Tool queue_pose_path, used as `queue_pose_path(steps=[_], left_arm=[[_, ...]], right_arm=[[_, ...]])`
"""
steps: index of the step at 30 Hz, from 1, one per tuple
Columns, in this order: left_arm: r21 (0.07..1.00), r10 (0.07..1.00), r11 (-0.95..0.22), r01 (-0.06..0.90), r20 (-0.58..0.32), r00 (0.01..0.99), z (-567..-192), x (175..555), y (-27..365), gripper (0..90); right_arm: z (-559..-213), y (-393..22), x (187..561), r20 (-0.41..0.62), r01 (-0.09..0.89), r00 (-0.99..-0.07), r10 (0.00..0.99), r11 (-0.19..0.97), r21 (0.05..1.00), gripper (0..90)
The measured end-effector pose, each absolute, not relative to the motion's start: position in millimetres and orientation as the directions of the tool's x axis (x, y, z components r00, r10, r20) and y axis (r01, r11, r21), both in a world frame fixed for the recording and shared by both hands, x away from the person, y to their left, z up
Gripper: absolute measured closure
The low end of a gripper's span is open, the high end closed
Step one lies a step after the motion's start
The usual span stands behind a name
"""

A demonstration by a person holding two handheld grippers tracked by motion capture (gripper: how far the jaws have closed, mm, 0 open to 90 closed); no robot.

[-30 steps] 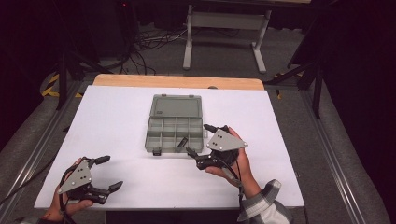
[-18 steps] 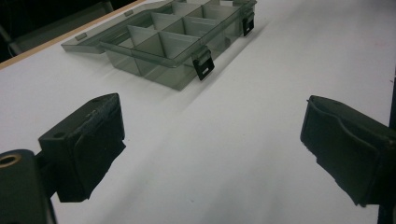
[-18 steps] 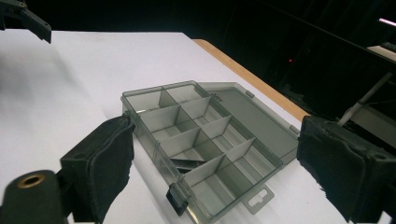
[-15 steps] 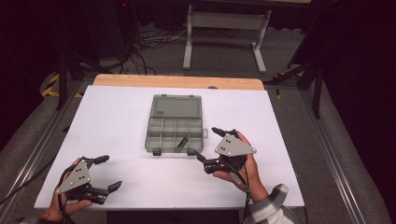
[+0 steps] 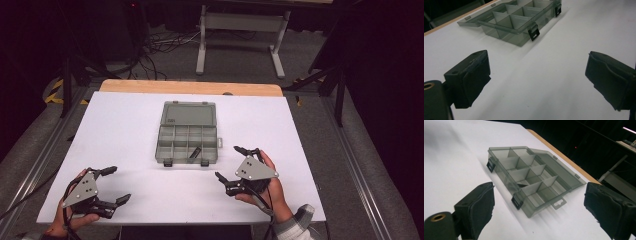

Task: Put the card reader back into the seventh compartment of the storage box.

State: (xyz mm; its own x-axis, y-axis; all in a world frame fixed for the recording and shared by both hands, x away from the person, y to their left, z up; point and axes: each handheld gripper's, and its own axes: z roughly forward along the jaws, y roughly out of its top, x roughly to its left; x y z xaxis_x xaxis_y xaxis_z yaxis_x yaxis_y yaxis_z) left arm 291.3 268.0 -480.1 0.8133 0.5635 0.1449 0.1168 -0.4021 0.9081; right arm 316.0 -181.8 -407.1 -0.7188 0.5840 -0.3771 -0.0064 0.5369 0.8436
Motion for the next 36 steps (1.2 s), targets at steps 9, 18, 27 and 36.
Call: queue_pose_path(steps=[9,18,27,36], left_arm=[[0.912,0.571,-0.395,0.110,0.150,0.807,-477.4,294.8,268.1,6.7],[0.910,0.559,-0.402,0.103,0.155,0.814,-476.7,297.2,265.2,6.5],[0.908,0.567,-0.404,0.106,0.159,0.808,-476.6,296.4,263.2,6.1],[0.913,0.581,-0.394,0.109,0.155,0.799,-475.0,297.2,262.7,6.0]], right_arm=[[-424.7,-201.2,307.7,-0.348,0.045,-0.704,0.619,0.529,0.848,10.9],[-454.2,-227.4,293.6,-0.305,0.105,-0.681,0.666,0.501,0.859,10.6],[-467.7,-252.0,294.2,-0.299,0.139,-0.650,0.698,0.496,0.857,7.1],[-467.8,-249.2,294.1,-0.300,0.132,-0.654,0.695,0.495,0.859,6.8]])
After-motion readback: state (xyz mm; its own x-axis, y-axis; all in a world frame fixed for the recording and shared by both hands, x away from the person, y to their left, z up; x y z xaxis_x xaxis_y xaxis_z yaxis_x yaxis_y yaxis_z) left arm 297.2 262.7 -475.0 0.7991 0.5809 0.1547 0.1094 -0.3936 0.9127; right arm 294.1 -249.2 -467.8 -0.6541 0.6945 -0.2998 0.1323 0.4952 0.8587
